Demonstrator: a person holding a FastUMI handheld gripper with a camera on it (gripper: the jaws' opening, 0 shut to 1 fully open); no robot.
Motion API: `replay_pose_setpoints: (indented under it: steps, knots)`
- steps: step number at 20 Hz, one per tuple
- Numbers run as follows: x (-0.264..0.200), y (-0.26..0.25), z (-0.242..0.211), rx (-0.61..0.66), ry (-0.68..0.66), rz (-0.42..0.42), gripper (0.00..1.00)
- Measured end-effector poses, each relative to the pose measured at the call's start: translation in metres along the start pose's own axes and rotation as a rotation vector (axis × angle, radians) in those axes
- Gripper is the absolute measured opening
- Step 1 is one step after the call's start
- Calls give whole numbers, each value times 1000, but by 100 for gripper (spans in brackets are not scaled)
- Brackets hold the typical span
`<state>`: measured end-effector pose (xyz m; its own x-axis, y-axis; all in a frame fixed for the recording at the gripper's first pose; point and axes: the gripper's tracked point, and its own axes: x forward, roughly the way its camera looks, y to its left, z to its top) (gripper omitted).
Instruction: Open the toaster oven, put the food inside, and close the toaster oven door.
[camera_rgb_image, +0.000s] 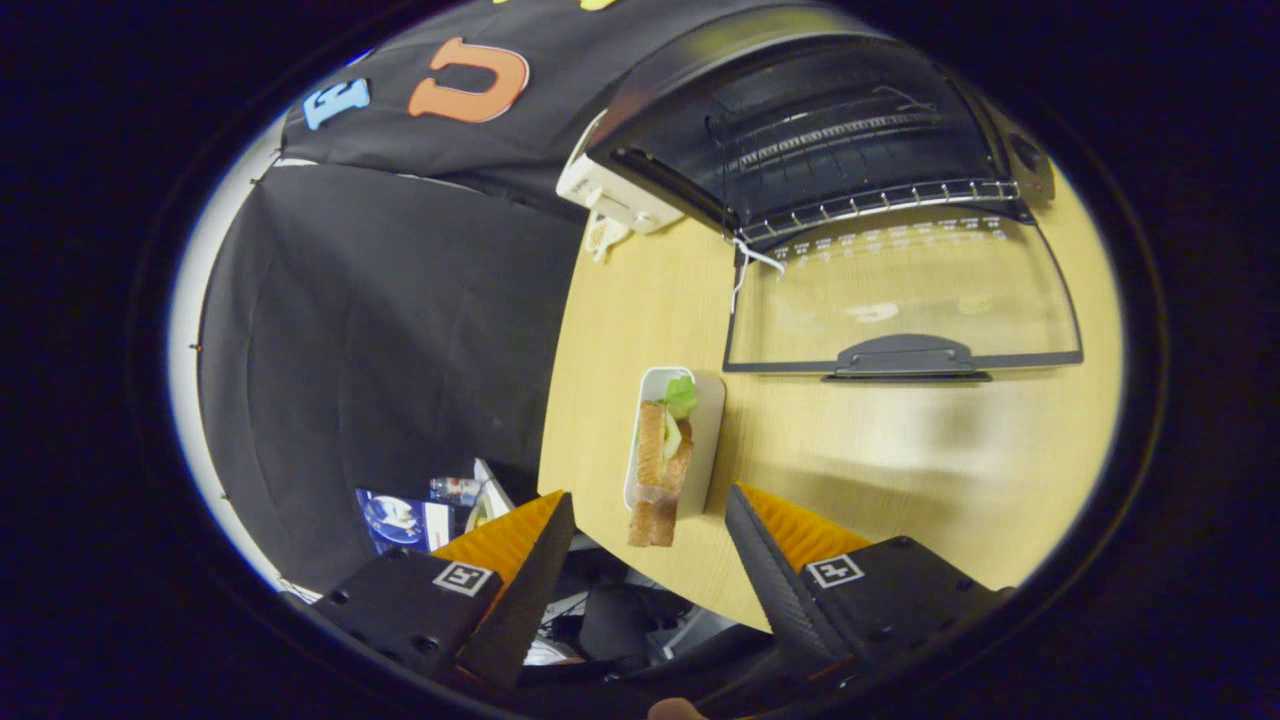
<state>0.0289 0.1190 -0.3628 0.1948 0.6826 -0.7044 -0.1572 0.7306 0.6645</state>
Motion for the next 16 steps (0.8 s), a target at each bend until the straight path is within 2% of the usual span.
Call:
replay_pose_setpoints:
  steps: [2, 8, 10, 13, 16]
  knots:
    - [16, -3, -3, 38, 27, 10, 97]
    - [41, -6, -2, 122, 72, 30, 83]
    - [42, 0, -1, 119, 76, 42, 76]
    - [40, 5, 0, 106, 78, 47, 47]
    - [33, 12, -4, 102, 88, 68, 37]
